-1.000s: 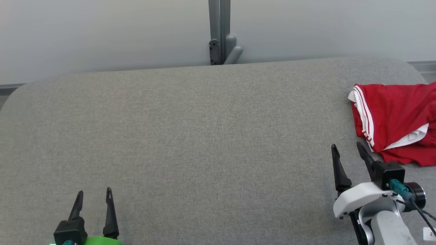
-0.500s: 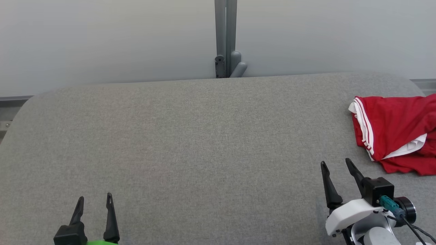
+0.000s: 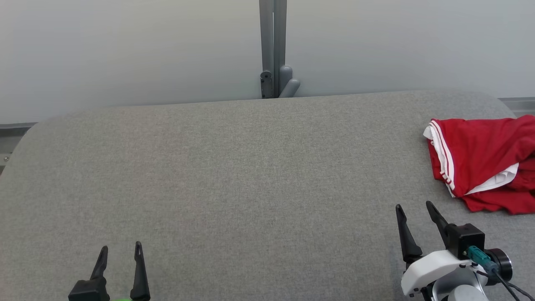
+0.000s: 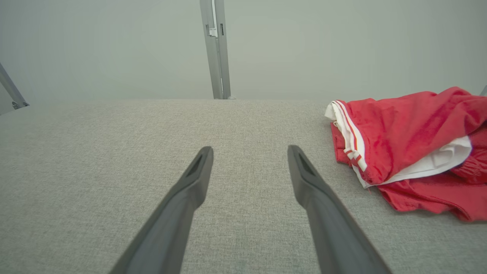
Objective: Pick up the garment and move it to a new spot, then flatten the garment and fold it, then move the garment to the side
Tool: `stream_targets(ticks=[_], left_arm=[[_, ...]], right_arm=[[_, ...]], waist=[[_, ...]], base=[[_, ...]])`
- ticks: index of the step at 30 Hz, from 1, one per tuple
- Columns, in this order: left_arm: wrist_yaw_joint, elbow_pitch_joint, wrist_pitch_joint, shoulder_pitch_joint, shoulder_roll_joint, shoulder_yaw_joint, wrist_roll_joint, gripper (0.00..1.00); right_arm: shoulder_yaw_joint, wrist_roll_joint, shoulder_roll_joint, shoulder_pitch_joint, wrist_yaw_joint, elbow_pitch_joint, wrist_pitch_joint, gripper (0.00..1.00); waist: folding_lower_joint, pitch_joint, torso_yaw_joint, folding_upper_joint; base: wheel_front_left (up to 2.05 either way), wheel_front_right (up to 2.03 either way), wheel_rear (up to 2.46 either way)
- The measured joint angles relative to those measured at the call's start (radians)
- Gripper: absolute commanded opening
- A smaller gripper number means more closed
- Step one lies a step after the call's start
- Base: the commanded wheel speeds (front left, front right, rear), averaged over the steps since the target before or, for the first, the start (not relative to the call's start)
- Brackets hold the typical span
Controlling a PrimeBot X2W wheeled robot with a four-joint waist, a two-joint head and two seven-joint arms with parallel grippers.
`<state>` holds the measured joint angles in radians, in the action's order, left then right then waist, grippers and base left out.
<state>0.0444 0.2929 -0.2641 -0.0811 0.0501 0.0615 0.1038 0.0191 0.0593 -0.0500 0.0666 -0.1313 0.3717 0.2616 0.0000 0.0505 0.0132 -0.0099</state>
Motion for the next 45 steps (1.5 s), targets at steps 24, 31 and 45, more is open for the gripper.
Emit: stream_targets(ticks=[24, 31, 45], left_arm=[[0.023, 0.028, 0.0, 0.002, 0.0, -0.027, 0.041, 1.0], [0.025, 0.031, 0.0, 0.002, 0.0, -0.03, 0.041, 1.0], [0.037, 0.034, 0.0, 0.004, -0.001, -0.03, 0.046, 1.0]], right_arm=[[-0.019, -0.002, 0.0, -0.015, 0.0, -0.021, 0.0, 1.0], [-0.028, -0.002, 0.0, -0.015, 0.0, -0.02, 0.0, 1.0], [-0.039, 0.0, 0.001, -0.02, 0.0, -0.026, 0.0, 1.0]], waist=[[0.0, -0.006, -0.035, 0.0], [0.0, -0.006, -0.038, 0.0], [0.0, -0.005, 0.004, 0.0]], base=[[0.0, 0.0, 0.0], [0.0, 0.0, 0.0], [0.0, 0.0, 0.0]])
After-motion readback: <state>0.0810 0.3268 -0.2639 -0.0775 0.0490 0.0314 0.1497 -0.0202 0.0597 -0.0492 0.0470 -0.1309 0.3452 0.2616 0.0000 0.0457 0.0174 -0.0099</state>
